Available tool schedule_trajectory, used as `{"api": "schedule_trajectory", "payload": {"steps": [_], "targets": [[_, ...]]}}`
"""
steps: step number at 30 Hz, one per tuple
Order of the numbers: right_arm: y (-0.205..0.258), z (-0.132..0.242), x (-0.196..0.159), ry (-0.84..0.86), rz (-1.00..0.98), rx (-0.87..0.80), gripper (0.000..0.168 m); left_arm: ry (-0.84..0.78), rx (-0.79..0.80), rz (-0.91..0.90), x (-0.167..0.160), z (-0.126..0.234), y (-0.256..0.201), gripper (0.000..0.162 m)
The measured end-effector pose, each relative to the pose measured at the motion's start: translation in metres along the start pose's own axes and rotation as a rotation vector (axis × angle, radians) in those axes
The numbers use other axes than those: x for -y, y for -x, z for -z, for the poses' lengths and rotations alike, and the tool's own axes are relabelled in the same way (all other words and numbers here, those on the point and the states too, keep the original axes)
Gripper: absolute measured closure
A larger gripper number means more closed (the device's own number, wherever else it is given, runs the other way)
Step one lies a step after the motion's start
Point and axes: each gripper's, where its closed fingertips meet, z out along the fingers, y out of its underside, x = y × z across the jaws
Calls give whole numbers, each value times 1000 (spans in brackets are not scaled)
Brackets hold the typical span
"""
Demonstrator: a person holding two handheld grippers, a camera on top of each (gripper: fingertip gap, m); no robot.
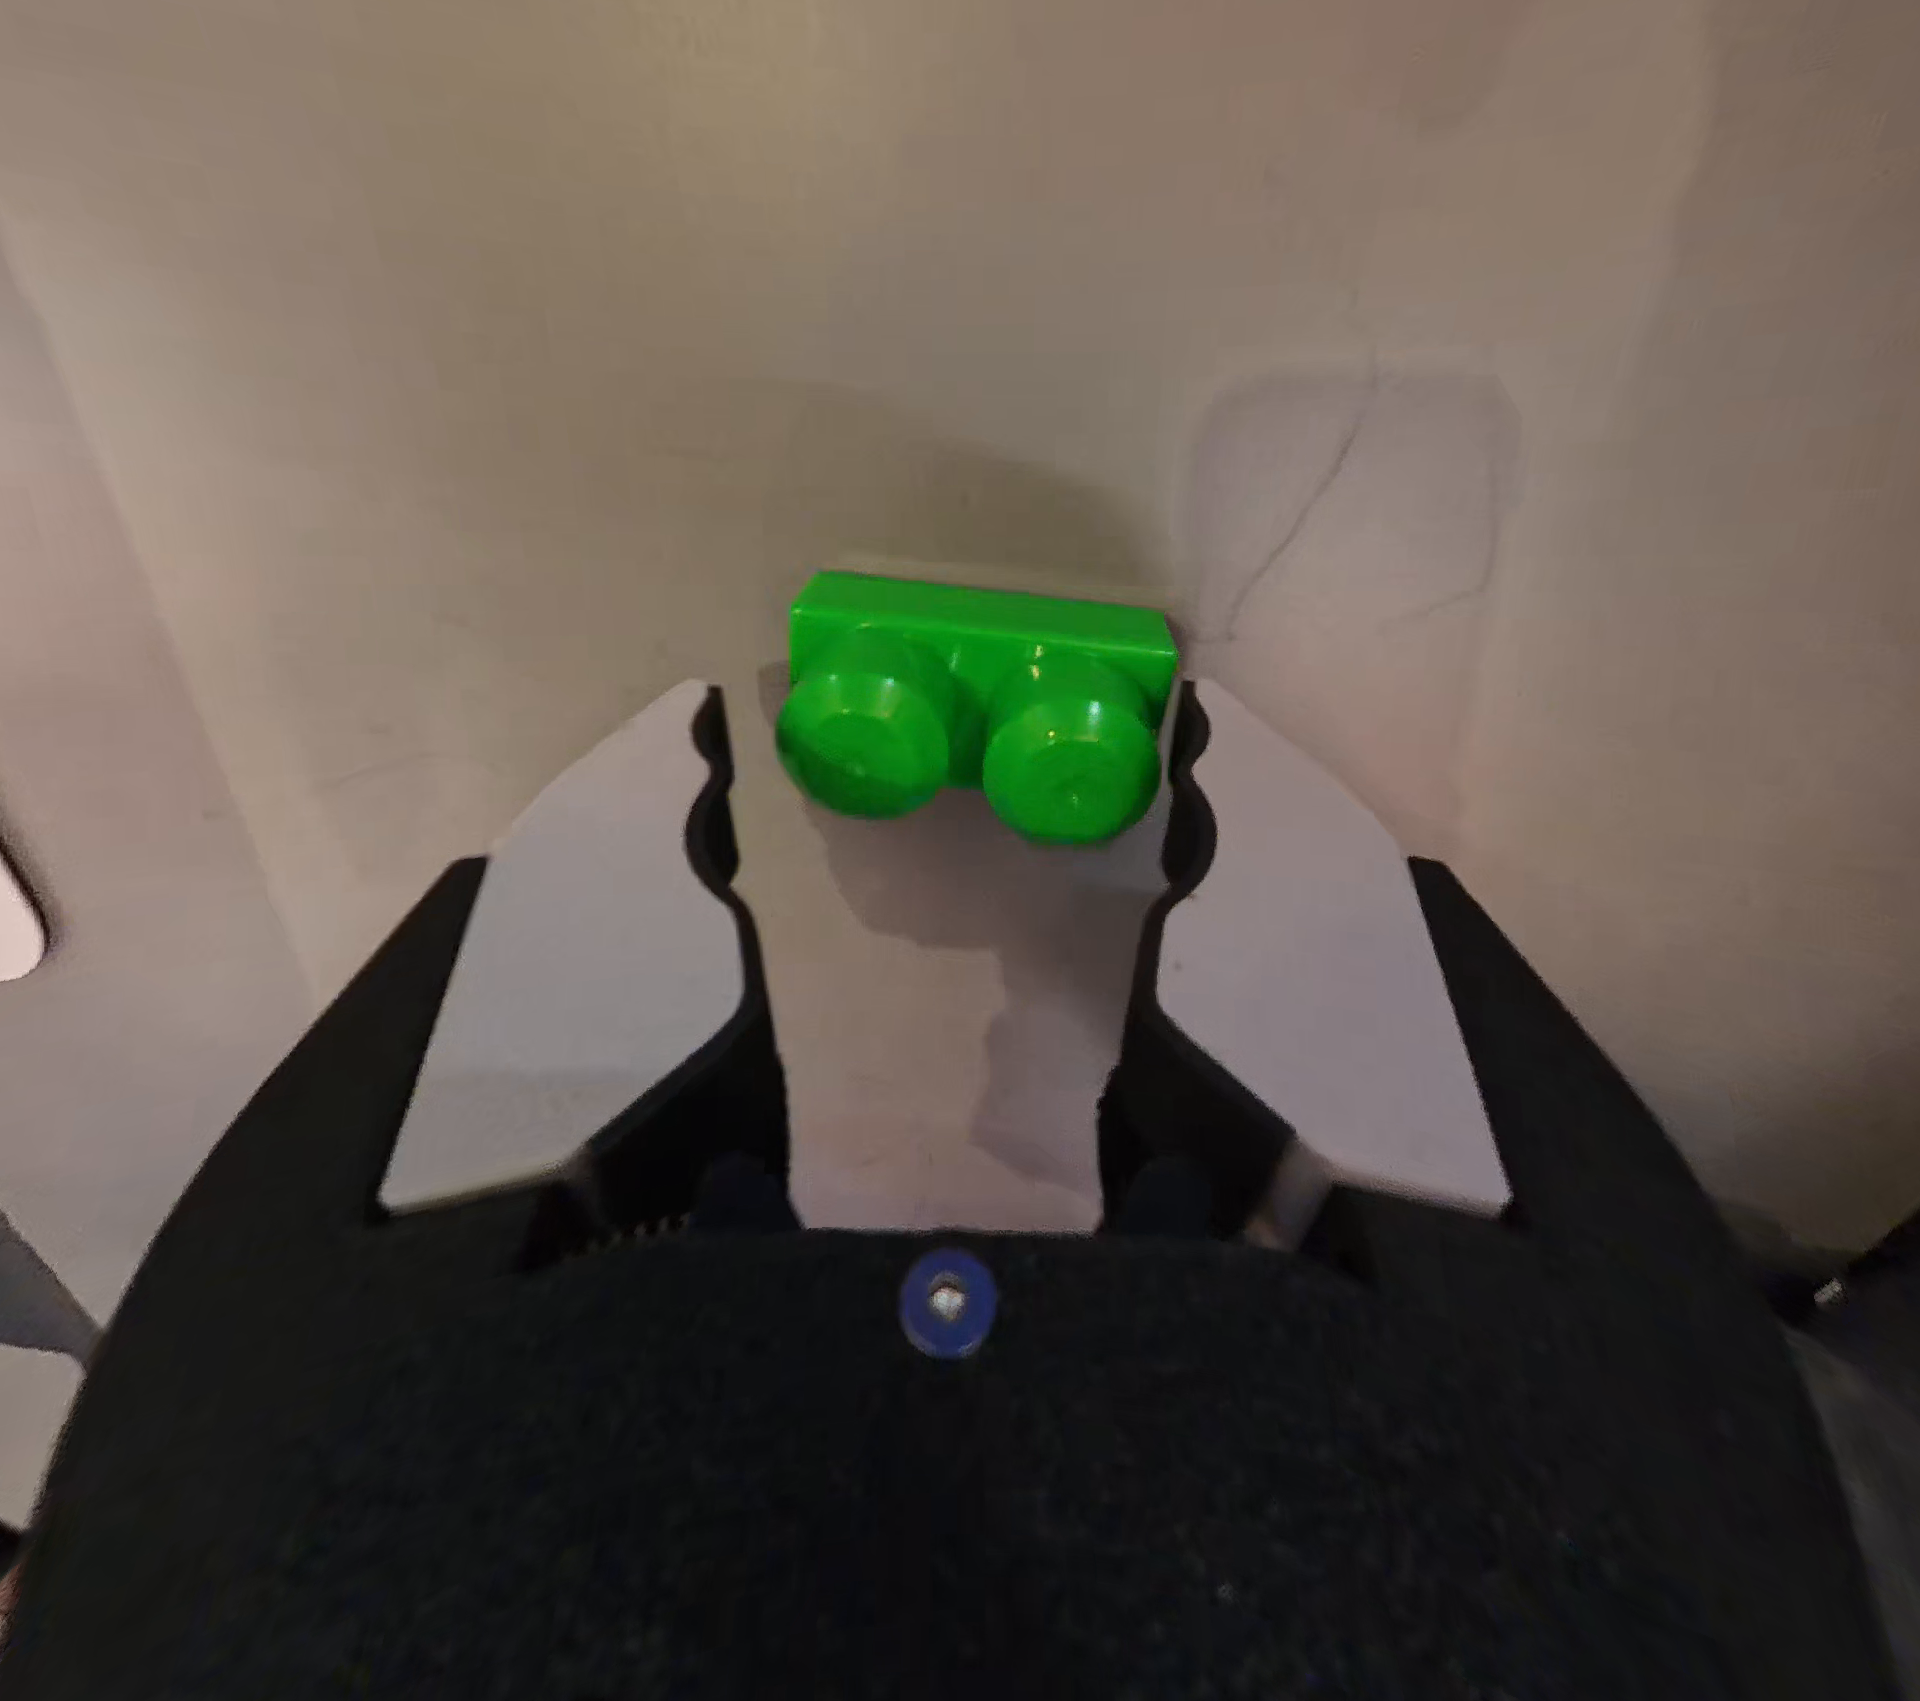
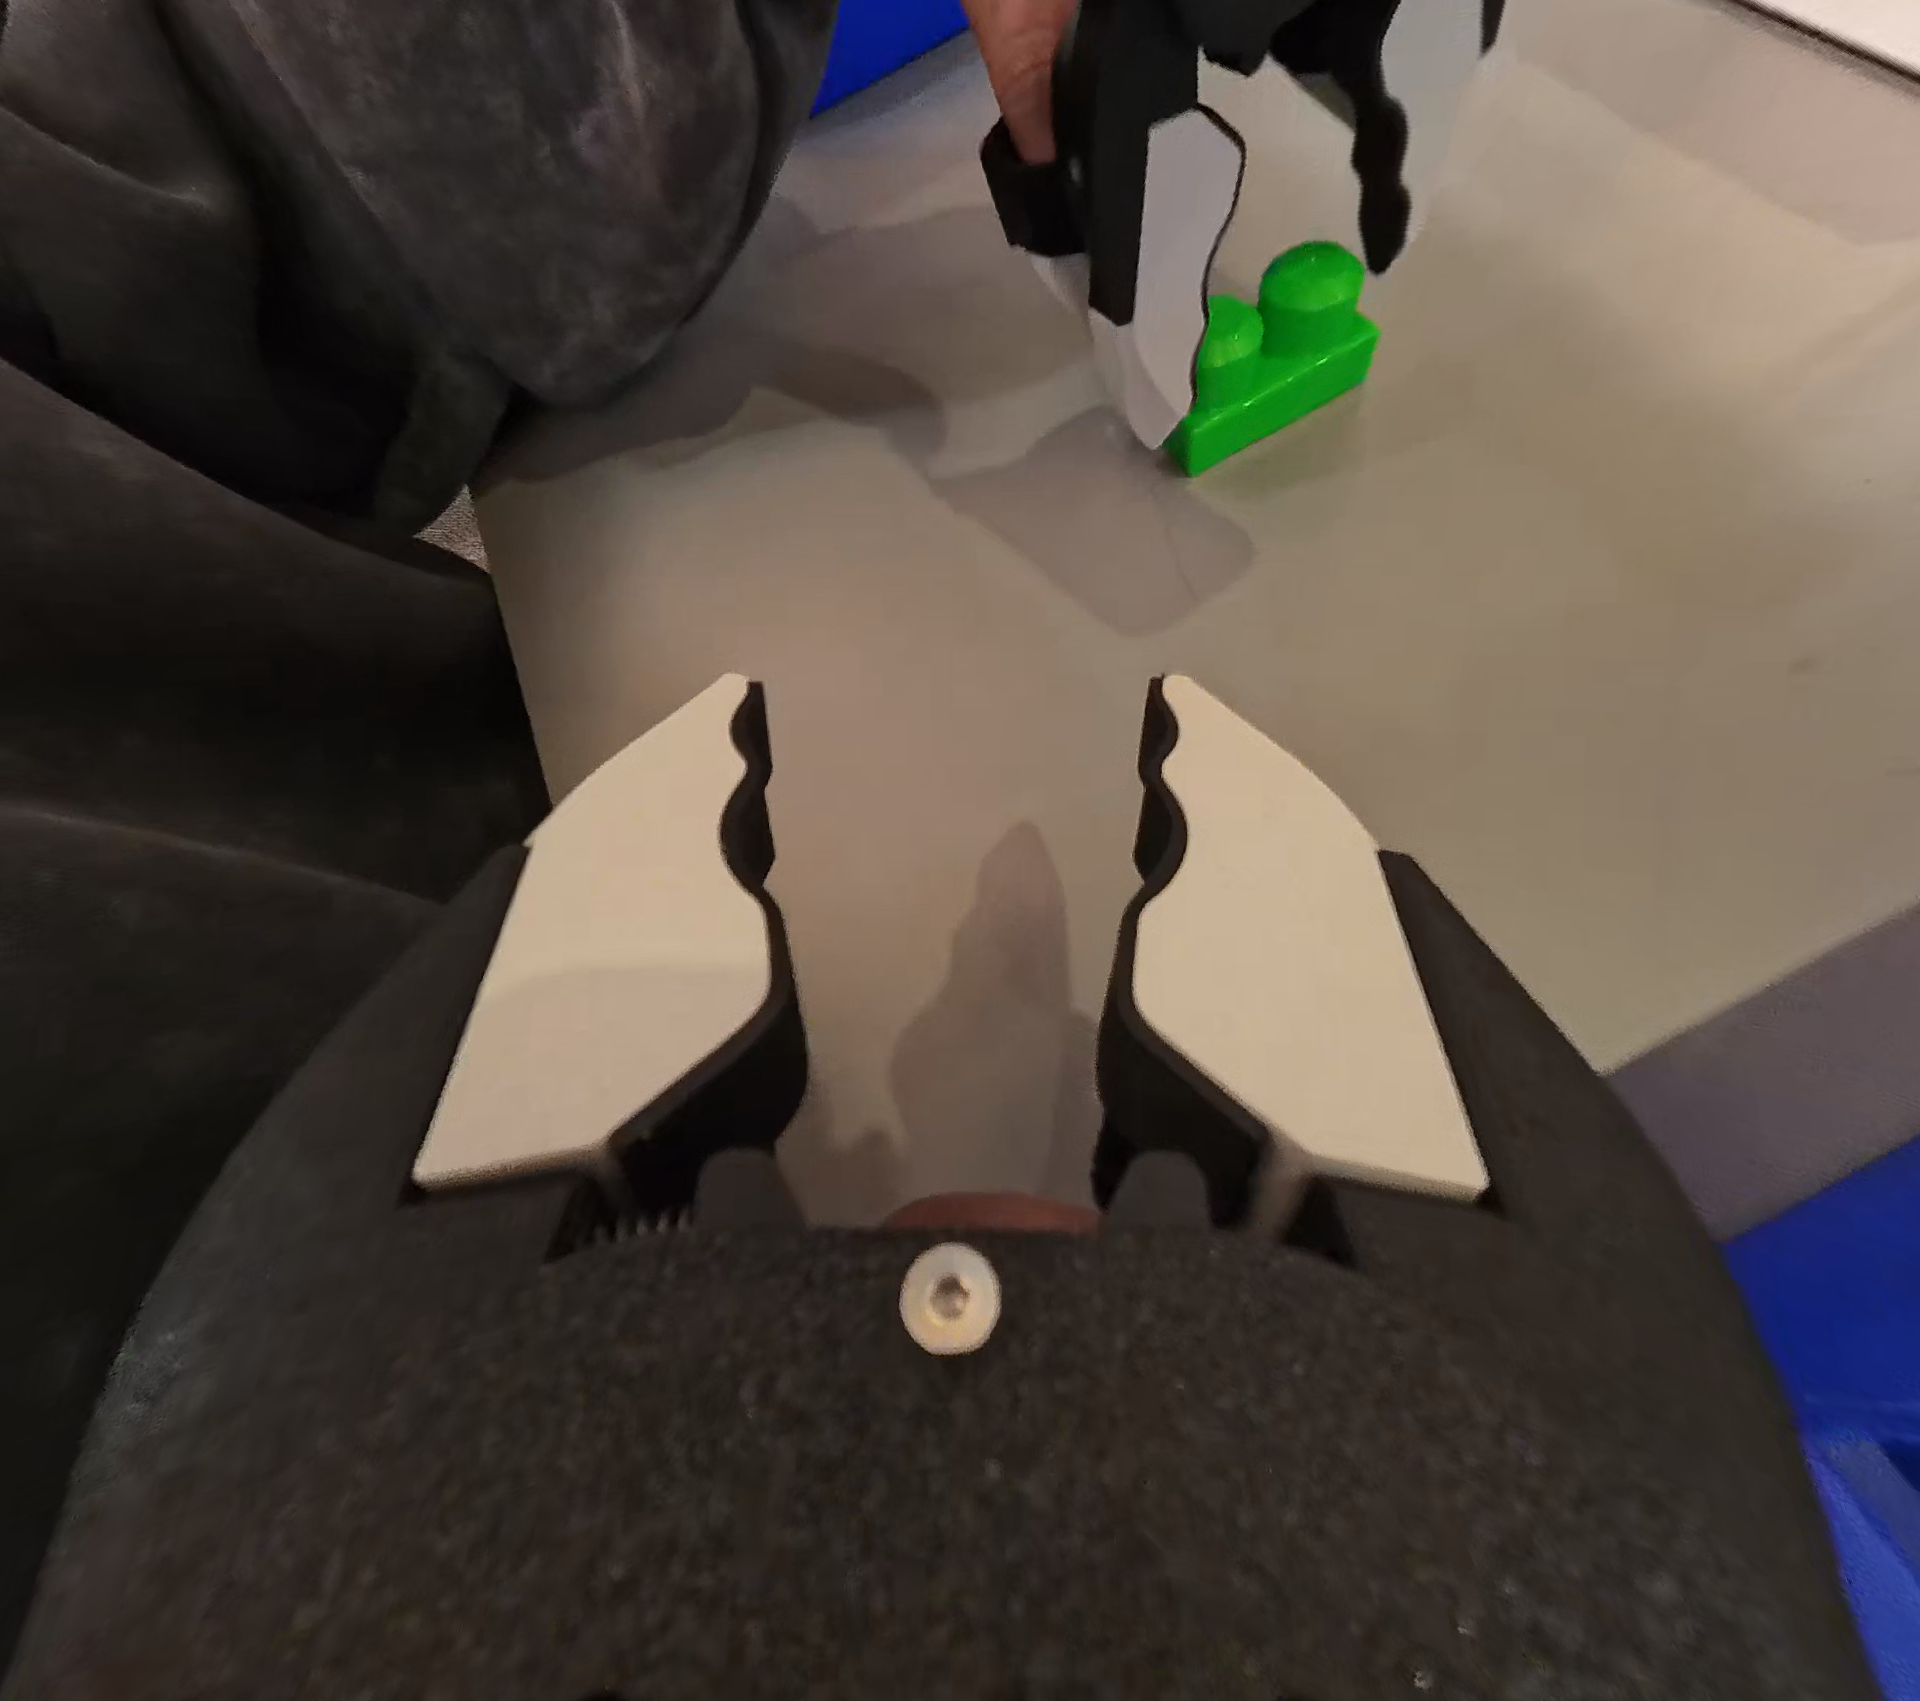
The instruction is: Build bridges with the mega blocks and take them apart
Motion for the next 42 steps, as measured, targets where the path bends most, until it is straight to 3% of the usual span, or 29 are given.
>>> {"api": "schedule_trajectory", "payload": {"steps": [2,7,11,15,20,24,27,30,39,42], "targets": [[-2,1,0,-11,-22,0,97,-46,22,31,-1,8,3,79],[0,4,7,-64,-97,52,93,-347,60,165,-12,49,-6,79],[-8,1,10,-44,-1,-10,90,-608,108,407,-30,71,-18,83],[-21,-5,22,37,156,-83,87,-769,114,626,-51,68,-45,88],[-33,-37,45,265,317,-56,88,-852,100,698,-63,55,-80,89],[-66,-82,47,529,477,-110,90,-899,73,710,-63,54,-95,89],[-74,-115,36,686,542,-56,88,-912,84,661,-63,60,-104,89],[-85,-137,41,727,592,-76,77,-926,76,637,-63,64,-112,89],[-111,-149,61,803,671,-151,83,-907,41,601,-63,56,-128,88],[-118,-157,54,844,677,-114,85,-913,20,603,-62,55,-130,87]]}}
